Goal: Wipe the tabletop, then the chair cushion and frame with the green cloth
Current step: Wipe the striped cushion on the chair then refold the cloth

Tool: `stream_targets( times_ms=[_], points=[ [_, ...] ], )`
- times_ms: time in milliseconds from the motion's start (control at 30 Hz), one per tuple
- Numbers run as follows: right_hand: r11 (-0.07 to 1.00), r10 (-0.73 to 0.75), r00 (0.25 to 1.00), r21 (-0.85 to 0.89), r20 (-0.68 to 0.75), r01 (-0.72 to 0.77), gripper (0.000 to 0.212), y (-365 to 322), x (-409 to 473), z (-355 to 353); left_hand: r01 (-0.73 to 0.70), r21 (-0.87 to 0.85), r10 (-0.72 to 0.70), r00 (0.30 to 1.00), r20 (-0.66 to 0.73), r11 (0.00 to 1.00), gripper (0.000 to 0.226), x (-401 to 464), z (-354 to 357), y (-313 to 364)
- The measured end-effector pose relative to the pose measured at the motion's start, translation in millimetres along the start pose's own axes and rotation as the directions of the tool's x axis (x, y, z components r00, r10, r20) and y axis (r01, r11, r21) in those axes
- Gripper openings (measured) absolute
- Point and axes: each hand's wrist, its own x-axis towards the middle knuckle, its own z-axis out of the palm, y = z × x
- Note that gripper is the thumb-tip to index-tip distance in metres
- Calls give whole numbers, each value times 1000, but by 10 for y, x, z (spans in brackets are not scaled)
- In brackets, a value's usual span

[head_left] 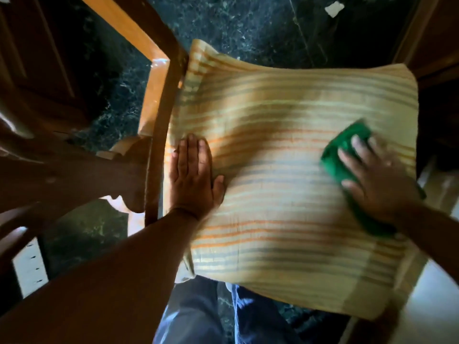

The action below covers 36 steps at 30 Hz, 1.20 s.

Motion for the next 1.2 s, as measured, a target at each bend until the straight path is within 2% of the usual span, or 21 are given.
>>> stream_targets(
  times_ms=[133,200,233,267,333,400,433,467,500,567,667,767,833,867,900,967,1033,1067,1133,1167,1200],
  points=[
    [931,360,918,125,-169,-342,61,-162,574,-72,14,-27,-13,999,36,1000,81,-9,-158,38],
    [862,499,834,236,-236,-449,61,-555,759,-100,10,-191,-4,999,34,982,78,126,-300,35],
    [846,520,815,284,-256,-451,60,-843,775,-75,-25,-288,33,999,22,957,77,275,-379,44],
    [863,481,832,315,-278,-394,60,-1206,724,-15,-81,-343,84,996,-8,936,77,485,-452,69],
    [934,230,919,338,-319,-117,53,-2112,387,141,-215,-284,206,977,-62,934,78,1016,-551,199],
    [923,-140,963,321,-229,211,46,-2799,-194,198,-363,-124,371,927,48,924,79,1427,-554,406],
    [905,-261,951,300,-165,301,46,-2869,-446,230,-427,-62,431,894,124,902,78,1536,-504,474],
    [900,-306,945,288,-117,327,47,-2746,-600,278,-470,-23,467,870,159,882,76,1589,-434,500],
    [914,-278,957,282,-84,291,48,-2509,-658,308,-489,3,483,863,149,872,74,1598,-376,486],
    [974,-98,993,197,-68,110,53,-1882,-613,300,-492,13,489,868,81,871,72,1566,-314,427],
    [977,196,978,100,-68,-189,61,-869,-318,170,-484,-4,483,874,49,875,70,1567,-295,442],
    [871,477,869,204,-135,-446,61,-413,275,14,-492,12,491,870,58,871,68,1607,-269,438],
    [747,654,738,297,-167,-595,65,-637,672,-65,-510,13,509,859,56,860,66,1616,-246,419],
    [713,688,704,343,-175,-612,67,-898,776,-76,-514,12,513,857,52,858,65,1622,-235,418],
    [721,671,718,387,-185,-574,68,-1274,796,-51,-513,12,512,858,48,858,64,1630,-227,417],
    [809,501,835,466,-226,-359,63,-2265,526,33,-508,9,507,861,39,861,63,1638,-222,415],
    [853,246,950,509,-195,-116,56,-3090,101,13,-514,-6,514,857,44,858,62,1635,-242,408],
    [861,85,981,509,-171,14,53,-3264,-58,0,-517,-12,517,855,48,856,62,1630,-250,408],
    [854,-192,969,460,-154,243,46,-3054,-155,77,-517,-10,516,855,52,856,64,1633,-263,397],
    [872,-236,960,403,-153,279,44,-2725,-167,113,-517,-9,517,854,57,856,65,1640,-266,404],
    [919,-181,970,324,-162,225,43,-2315,-204,172,-520,-8,519,853,62,854,66,1641,-265,410]
  ],
)
